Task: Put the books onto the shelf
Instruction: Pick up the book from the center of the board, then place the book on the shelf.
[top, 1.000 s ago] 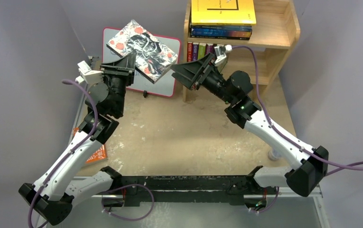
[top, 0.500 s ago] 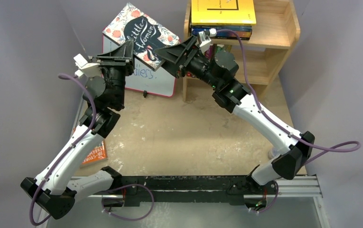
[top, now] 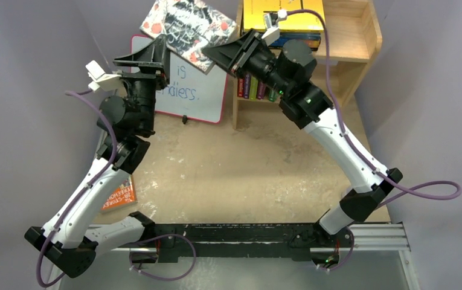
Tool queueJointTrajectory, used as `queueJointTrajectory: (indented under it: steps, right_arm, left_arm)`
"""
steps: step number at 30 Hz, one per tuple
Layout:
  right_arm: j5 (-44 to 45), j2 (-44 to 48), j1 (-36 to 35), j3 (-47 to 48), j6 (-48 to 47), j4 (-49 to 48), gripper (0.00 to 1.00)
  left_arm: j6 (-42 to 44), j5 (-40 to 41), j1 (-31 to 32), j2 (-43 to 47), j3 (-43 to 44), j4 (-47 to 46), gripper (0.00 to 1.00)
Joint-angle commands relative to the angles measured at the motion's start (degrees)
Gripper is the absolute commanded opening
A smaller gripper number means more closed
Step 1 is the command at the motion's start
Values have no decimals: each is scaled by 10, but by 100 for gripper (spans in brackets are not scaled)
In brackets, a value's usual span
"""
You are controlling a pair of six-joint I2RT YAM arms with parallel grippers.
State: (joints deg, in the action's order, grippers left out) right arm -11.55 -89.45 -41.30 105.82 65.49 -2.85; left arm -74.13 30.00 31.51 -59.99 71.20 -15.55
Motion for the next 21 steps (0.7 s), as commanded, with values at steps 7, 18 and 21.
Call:
queueJointTrajectory:
  steps: [7,18,21]
  right_arm:
    - [-118,-22,157,214,-176,78,0]
    - [-356,-35,355,244,-158,99,0]
    - [-396,-31,396,211,-120,78,0]
  left_arm:
    - [145,-138,-5,-50,161,41,71]
    - [194,-235,-26,-157,260,132,72]
    - [225,-259,-27,-191,296,146,72]
